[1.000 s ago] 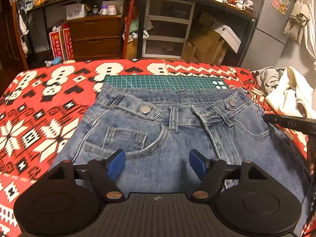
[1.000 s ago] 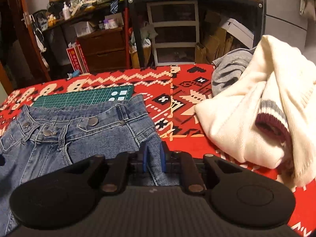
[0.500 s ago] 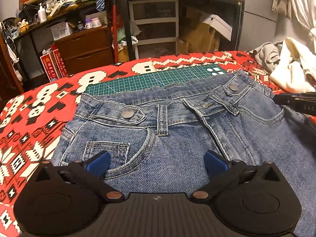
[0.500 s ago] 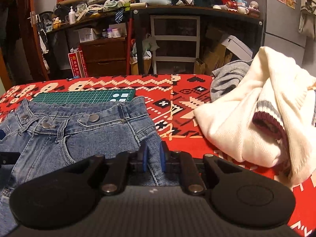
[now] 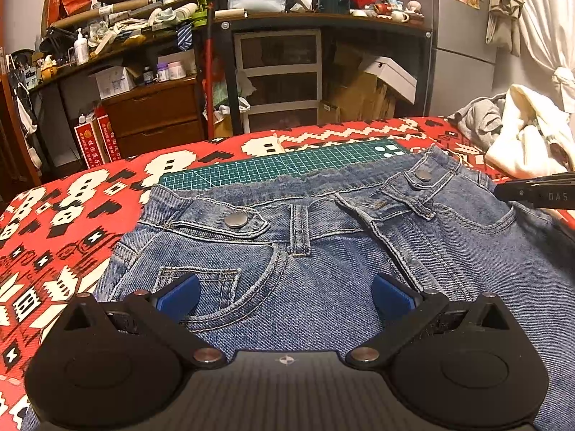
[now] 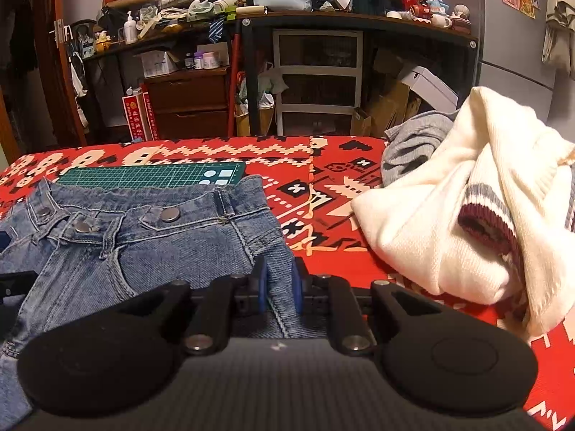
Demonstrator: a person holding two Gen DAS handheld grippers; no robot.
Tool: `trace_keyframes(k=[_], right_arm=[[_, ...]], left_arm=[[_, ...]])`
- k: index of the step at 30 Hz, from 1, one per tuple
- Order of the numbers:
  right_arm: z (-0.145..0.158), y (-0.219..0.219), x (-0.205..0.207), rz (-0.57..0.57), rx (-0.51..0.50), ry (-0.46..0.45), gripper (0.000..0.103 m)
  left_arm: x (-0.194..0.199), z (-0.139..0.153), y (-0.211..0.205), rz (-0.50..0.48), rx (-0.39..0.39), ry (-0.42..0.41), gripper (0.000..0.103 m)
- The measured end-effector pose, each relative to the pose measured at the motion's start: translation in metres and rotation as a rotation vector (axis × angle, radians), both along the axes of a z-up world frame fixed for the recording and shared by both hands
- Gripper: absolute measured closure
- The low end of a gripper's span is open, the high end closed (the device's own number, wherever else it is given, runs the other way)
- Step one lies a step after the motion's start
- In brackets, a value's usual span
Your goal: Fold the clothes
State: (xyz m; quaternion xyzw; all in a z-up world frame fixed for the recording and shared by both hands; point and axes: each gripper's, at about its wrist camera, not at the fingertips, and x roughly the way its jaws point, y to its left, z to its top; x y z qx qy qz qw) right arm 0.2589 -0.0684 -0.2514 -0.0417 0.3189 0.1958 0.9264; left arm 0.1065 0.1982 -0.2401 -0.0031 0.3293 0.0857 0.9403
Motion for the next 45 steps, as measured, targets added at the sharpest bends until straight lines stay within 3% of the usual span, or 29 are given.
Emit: trace_keyframes(k=[3,11,15,17,21,25,30,34,39,45], right_arm=[[0.002,0.004,0.004,0.009,-0.005,0.018,0.095],[0.005,0.016,0.025,-0.022,-0.036,0.042,0.101],[0.012,0.021,0.024,-0.053,-0.052,0.031,0.101],[0.019,0.026,0.017,-0.009,-0.039,-0.01,0.101],[0.011,0.04,0.022,0.044,-0.089,0.027,0.1],[0.01,0.038,0.038,-0.002,-0.039,0.056,0.103],[0.008,0.04,0.055,-0.035,-0.075,0.053,0.103],[0.016,0.037,0.052,-0.052,-0.015,0.023,0.1],[0.016,0.048,0.052,0.013,-0.003,0.036,0.1],[0.009,0.062,0.078,-0.019,0.005,0.053,0.101]], left_arm=[[0.0,-0.001,0.001,0.0,-0.005,0.0,0.0],[0.0,-0.001,0.001,0.0,-0.005,0.0,0.0],[-0.001,-0.001,0.001,-0.001,-0.007,0.0,0.0],[0.0,-0.001,0.001,-0.001,-0.006,0.0,0.0],[0.0,-0.001,0.001,0.0,-0.005,0.0,0.0],[0.001,-0.001,0.0,0.0,-0.005,0.001,0.0],[0.001,-0.001,0.0,-0.001,-0.005,0.0,0.0],[0.001,-0.001,0.0,-0.001,-0.006,0.0,0.0],[0.001,-0.001,0.0,-0.001,-0.006,0.0,0.0],[0.0,-0.001,0.001,0.0,-0.009,-0.001,0.0]])
